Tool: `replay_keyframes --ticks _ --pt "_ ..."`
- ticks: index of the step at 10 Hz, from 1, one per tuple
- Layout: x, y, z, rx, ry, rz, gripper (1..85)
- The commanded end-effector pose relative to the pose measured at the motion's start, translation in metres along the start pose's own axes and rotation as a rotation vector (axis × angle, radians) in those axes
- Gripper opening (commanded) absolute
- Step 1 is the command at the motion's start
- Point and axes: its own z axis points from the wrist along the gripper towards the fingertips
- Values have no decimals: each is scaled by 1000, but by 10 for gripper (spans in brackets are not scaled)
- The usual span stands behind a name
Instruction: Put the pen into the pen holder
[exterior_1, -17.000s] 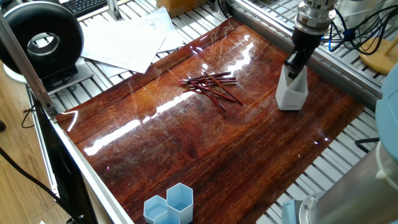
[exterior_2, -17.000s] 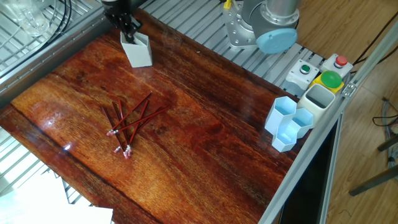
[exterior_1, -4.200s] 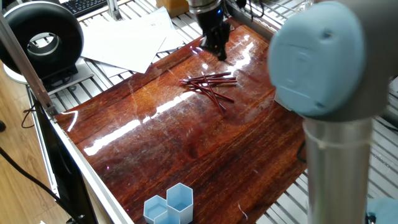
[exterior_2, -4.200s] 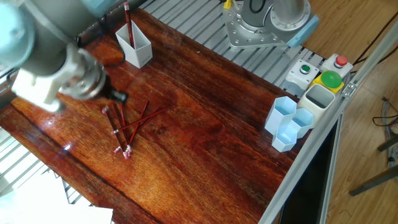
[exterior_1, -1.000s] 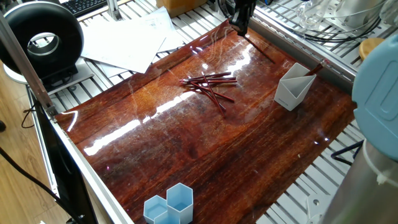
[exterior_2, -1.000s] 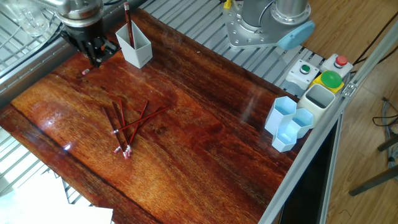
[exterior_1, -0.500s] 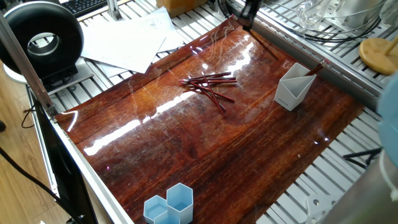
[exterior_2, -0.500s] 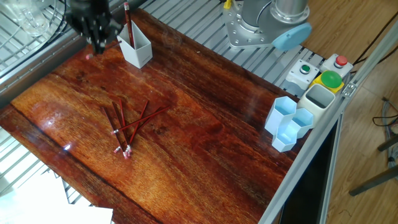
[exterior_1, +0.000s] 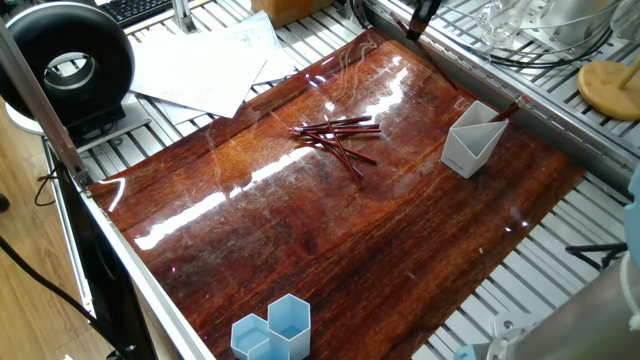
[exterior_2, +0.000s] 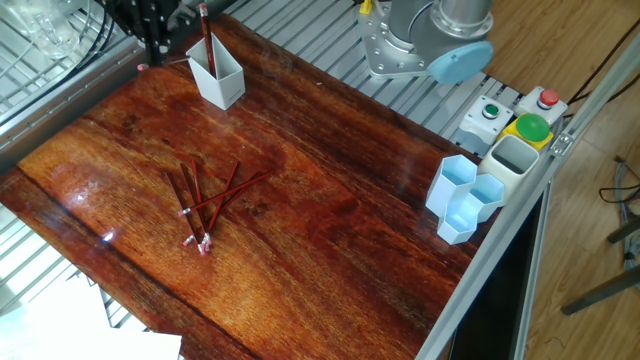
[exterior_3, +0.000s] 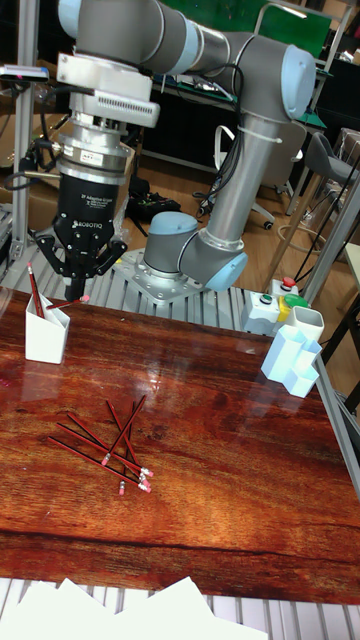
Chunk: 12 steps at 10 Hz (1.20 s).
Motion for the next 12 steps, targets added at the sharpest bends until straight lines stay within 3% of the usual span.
replay_keyframes --ticks 1,2,3,4,5,6,8,9,10,11,12 --pt "-3 3 -3 -25 15 66 10" --pt "3 -6 -3 10 37 102 10" --pt "3 2 -3 -20 37 148 10" --pt "9 11 -4 -53 64 176 10" --pt "14 14 -4 -59 86 194 10" --pt "12 9 -4 -42 75 192 10" --pt "-17 3 -3 -30 -40 146 10" --pt "-9 2 -16 -18 -80 121 10" --pt "-6 3 -23 -35 -121 112 10" --pt "-4 4 -26 -59 -160 91 10" --pt "-1 0 -24 -68 -175 75 10"
